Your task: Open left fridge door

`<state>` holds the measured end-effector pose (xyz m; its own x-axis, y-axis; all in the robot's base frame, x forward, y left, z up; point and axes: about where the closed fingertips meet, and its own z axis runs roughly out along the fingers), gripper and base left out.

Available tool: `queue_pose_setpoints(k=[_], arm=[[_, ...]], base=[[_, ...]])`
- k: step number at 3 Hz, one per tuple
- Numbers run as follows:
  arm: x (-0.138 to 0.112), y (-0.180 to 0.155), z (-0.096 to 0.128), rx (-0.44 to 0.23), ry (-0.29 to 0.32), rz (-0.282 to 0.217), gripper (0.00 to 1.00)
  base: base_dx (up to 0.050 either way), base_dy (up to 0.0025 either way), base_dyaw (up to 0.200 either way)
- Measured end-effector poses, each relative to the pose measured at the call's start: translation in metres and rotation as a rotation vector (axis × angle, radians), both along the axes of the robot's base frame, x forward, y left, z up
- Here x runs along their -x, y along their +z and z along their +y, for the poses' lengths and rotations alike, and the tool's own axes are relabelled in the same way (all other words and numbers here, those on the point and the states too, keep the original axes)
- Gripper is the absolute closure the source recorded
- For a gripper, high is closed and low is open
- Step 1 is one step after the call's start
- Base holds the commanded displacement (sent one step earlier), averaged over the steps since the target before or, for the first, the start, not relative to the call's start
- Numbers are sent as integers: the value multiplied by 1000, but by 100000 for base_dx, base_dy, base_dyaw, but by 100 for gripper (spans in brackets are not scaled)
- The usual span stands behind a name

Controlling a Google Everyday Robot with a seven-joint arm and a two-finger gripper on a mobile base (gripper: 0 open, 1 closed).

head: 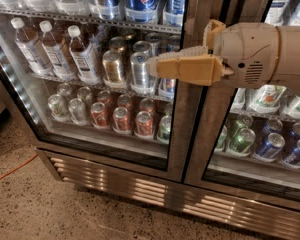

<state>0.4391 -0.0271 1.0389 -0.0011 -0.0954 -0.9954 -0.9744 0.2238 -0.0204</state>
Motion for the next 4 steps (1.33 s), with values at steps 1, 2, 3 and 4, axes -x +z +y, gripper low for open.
queue_pose_setpoints(k=[1,2,3,4], arm=[[0,0,0,0,0,0,65],[0,0,0,0,0,0,89],[0,0,0,0,0,0,100],[0,0,0,0,0,0,100]], base=[[0,0,0],[0,0,0],[0,0,0],[-4393,211,-9599]])
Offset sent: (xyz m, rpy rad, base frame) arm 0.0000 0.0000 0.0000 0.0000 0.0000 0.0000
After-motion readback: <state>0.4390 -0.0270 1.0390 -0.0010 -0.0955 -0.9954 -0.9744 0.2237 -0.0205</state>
